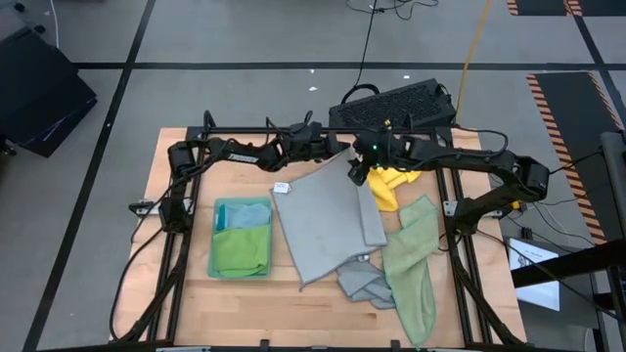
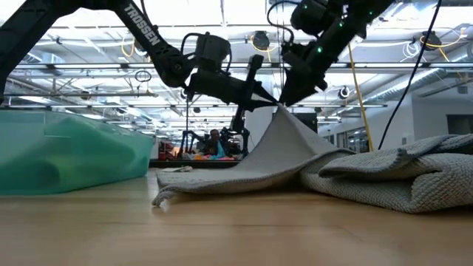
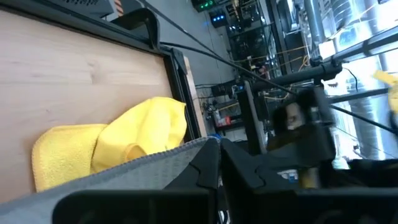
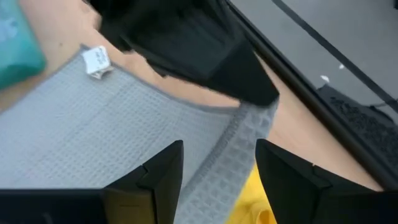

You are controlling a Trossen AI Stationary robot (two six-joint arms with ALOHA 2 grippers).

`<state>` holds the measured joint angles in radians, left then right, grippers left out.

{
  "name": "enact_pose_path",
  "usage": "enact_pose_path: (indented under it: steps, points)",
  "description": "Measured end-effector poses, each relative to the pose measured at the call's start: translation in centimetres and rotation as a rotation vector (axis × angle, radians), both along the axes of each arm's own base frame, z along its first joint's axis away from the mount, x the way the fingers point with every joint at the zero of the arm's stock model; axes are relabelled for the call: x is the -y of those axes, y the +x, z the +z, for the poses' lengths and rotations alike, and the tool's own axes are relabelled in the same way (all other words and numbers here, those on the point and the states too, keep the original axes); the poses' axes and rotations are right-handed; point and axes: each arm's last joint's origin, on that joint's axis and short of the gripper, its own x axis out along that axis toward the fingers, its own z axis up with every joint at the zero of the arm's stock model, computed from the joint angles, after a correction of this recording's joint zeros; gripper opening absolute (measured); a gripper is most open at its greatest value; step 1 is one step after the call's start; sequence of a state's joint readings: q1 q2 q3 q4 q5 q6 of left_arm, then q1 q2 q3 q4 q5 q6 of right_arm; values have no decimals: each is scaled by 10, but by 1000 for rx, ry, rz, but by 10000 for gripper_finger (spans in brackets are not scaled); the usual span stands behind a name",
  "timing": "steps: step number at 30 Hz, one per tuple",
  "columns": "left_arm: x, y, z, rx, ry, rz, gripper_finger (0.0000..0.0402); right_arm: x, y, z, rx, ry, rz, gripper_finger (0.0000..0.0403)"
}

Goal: Fold microfiber towels
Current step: Fold the top gray microfiber cloth

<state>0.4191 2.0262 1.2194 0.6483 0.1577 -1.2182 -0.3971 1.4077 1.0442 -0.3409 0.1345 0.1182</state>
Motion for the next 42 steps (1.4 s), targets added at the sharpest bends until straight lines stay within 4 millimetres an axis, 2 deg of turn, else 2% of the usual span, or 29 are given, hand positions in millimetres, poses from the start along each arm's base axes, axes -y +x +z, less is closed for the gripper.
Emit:
enact_pose_path:
  steps: [9,15,20,27,30,33,37,42]
  points:
    - [1,0,0,4,-7,-24,11,-1,-2,-21,71,14,-74,190]
    - [-2,-1,0,7,-15,-16,7,-2,-10,-35,44,57,-119,147]
    - [-12,-5,0,10,-22,14,8,-5,-13,-37,58,139,-89,123]
    - [-24,-11,1,19,-22,30,13,-16,-32,-40,48,254,-128,121]
    - [-26,-12,1,20,-23,19,7,-22,-40,-38,102,309,-174,121]
    - [-26,-13,1,23,-26,12,6,-22,-42,-34,192,315,-239,131]
    - [-25,-12,2,35,-47,4,13,-15,-33,-20,340,132,-217,173]
    - [-24,-11,7,88,-68,4,6,-4,-20,-25,359,-20,-196,234]
